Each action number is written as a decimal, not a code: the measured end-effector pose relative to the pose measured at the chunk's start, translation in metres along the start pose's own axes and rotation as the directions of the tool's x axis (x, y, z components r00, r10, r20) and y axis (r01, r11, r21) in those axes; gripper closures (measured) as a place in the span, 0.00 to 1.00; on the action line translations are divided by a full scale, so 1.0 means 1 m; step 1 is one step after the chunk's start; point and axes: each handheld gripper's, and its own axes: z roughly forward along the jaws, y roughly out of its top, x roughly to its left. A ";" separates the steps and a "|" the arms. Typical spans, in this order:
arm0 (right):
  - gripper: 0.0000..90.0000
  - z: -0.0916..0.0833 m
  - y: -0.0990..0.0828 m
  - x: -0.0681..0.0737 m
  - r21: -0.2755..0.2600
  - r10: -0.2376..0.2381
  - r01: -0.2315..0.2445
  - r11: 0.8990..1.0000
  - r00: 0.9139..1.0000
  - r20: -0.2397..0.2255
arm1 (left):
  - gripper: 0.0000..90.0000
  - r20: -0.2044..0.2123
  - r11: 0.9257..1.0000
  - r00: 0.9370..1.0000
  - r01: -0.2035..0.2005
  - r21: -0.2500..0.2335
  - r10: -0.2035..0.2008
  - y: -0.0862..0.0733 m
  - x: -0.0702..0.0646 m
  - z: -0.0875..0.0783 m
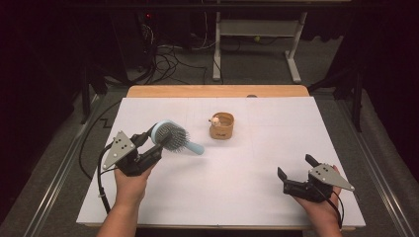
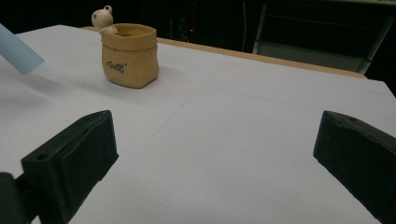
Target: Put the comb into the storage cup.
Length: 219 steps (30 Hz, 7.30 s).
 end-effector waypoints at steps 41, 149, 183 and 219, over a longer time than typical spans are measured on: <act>0.00 0.000 0.000 0.001 -0.012 -0.010 0.010 1.000 1.000 -0.002 | 0.64 0.044 0.996 0.998 -0.035 -0.078 0.038 0.046 -0.020 0.023; 0.00 0.000 0.000 -0.003 -0.026 0.010 -0.010 1.000 1.000 -0.005 | 0.64 0.018 0.994 1.000 0.003 0.111 -0.005 0.047 0.008 0.158; 0.00 0.001 0.000 -0.002 -0.024 0.004 -0.004 1.000 1.000 -0.002 | 0.64 0.015 0.993 1.000 0.012 0.117 -0.014 0.048 0.012 0.156; 0.00 0.001 0.000 -0.003 -0.025 0.004 -0.004 1.000 1.000 -0.001 | 0.64 0.013 0.987 1.000 0.005 0.159 -0.007 0.033 0.004 0.177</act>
